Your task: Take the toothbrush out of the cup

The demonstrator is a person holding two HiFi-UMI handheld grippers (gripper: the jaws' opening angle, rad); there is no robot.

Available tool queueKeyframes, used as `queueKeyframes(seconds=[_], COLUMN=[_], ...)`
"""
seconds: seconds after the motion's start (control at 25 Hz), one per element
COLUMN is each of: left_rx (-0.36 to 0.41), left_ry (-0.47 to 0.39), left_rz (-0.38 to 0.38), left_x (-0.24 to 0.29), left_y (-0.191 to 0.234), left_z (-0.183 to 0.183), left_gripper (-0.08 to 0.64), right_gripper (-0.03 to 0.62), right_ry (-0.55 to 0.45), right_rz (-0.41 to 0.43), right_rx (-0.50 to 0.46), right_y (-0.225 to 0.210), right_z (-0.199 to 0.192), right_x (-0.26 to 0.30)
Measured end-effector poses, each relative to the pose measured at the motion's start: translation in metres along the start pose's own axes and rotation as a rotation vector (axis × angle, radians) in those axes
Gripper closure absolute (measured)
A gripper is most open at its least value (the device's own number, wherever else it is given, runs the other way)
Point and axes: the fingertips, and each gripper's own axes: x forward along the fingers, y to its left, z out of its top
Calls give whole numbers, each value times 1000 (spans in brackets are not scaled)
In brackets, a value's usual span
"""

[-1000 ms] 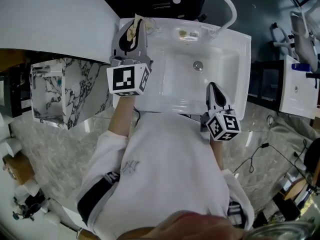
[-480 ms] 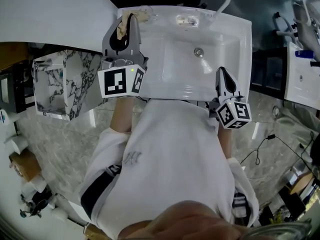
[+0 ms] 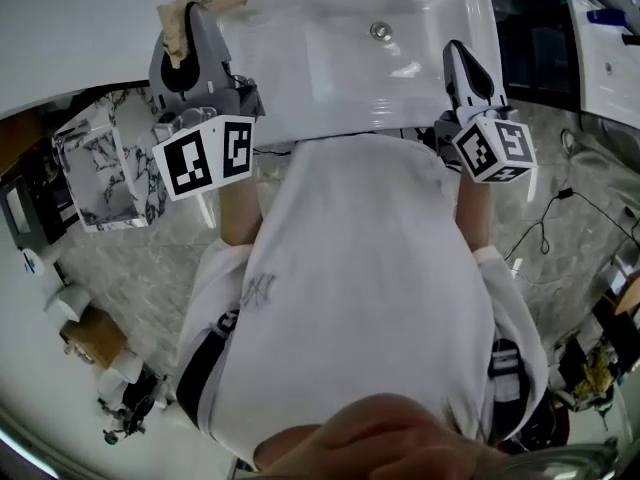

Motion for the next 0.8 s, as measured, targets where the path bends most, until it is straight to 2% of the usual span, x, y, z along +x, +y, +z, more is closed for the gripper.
queueKeyframes(seconds=[0.24, 0.8], left_rx=[-12, -62], left_ry=[3, 64], left_rz=[-14, -66], left_x=[-22, -51], left_y=[-7, -23], left_z=[3, -18], left_gripper=[518, 518], right_gripper=[577, 577], right_ry=[-46, -48], right_rz=[-33, -79], right_rx=[-16, -37], right_y=[-9, -9], right_z=[16, 19], right_x=[-15, -30])
